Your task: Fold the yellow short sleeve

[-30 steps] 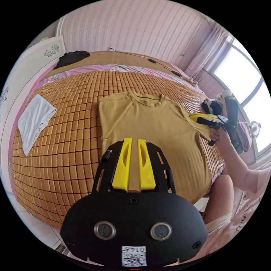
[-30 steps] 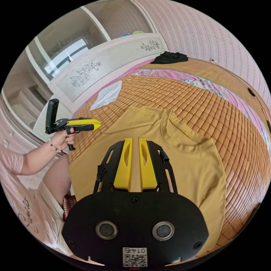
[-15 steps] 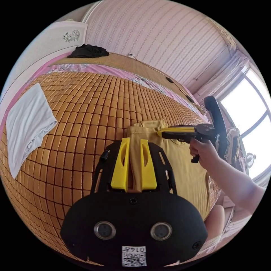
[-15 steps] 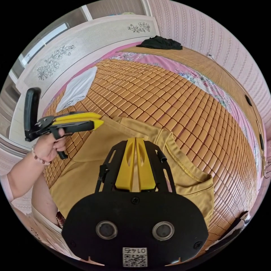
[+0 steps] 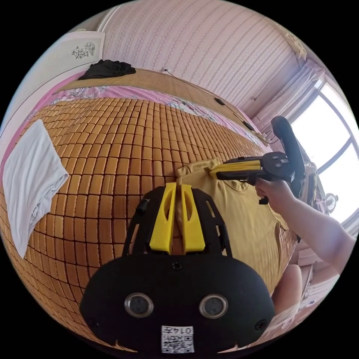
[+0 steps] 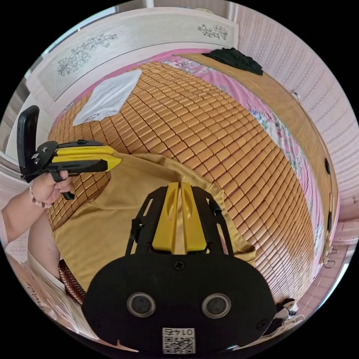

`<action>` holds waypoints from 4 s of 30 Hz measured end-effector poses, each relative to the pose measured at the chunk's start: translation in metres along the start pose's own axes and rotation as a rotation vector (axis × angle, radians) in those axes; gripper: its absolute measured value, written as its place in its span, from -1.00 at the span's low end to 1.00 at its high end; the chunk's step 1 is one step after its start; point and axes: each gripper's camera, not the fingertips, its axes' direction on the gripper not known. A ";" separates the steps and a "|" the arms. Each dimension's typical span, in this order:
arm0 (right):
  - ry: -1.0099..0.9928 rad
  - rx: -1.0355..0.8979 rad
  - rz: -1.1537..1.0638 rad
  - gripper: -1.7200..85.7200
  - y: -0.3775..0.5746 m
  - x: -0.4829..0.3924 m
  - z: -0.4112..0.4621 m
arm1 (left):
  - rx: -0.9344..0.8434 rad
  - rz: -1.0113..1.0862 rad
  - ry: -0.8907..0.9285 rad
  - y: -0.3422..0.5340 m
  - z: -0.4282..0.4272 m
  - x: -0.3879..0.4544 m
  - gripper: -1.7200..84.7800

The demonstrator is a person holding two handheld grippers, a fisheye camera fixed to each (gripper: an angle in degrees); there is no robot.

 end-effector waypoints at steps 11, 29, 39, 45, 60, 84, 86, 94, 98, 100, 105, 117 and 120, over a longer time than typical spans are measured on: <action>-0.090 0.172 -0.239 -0.96 -0.109 -0.162 -0.003 | 0.172 -0.131 -0.153 0.093 -0.175 -0.048 -0.97; -0.028 0.072 -0.273 -0.83 -0.158 -0.226 0.042 | 0.069 -0.322 0.036 0.136 -0.215 -0.130 -0.91; -0.085 -0.028 -0.269 -0.82 -0.169 -0.231 0.062 | 0.130 -0.318 -0.063 0.103 -0.229 -0.140 -0.84; -0.076 -0.099 -0.220 -0.69 -0.174 -0.239 0.097 | 0.012 -0.252 -0.104 0.095 -0.218 -0.128 -0.98; -0.172 -0.015 -0.151 -0.94 -0.136 -0.189 0.072 | 0.045 -0.264 -0.094 0.132 -0.207 -0.114 -0.98; -0.226 0.088 0.604 -0.88 0.337 0.029 -0.046 | -0.010 0.234 0.302 0.206 -0.111 0.099 -0.88; -0.198 0.137 0.530 -0.87 0.315 0.029 -0.051 | -0.009 0.215 0.263 0.209 -0.106 0.093 -0.87; -0.107 0.233 0.289 -0.82 0.152 0.047 -0.039 | -0.046 0.333 -0.055 0.173 -0.058 0.098 -0.82; -0.123 0.195 0.269 -0.80 0.085 0.070 -0.012 | -0.112 0.427 -0.066 0.164 -0.021 0.111 -0.81; -0.143 0.127 0.263 -0.82 0.065 0.077 0.002 | -0.159 0.456 -0.096 0.161 0.005 0.117 -0.81; -0.091 0.050 0.177 -0.97 0.028 0.066 0.002 | -0.163 0.463 -0.148 0.158 0.035 0.117 -0.94; -0.024 0.070 0.086 -0.81 -0.002 0.056 -0.033 | -0.086 0.241 -0.085 0.158 0.059 0.067 -0.84; 0.012 0.116 0.164 -0.78 0.028 0.065 -0.060 | -0.068 0.231 -0.064 0.160 0.058 0.064 -0.84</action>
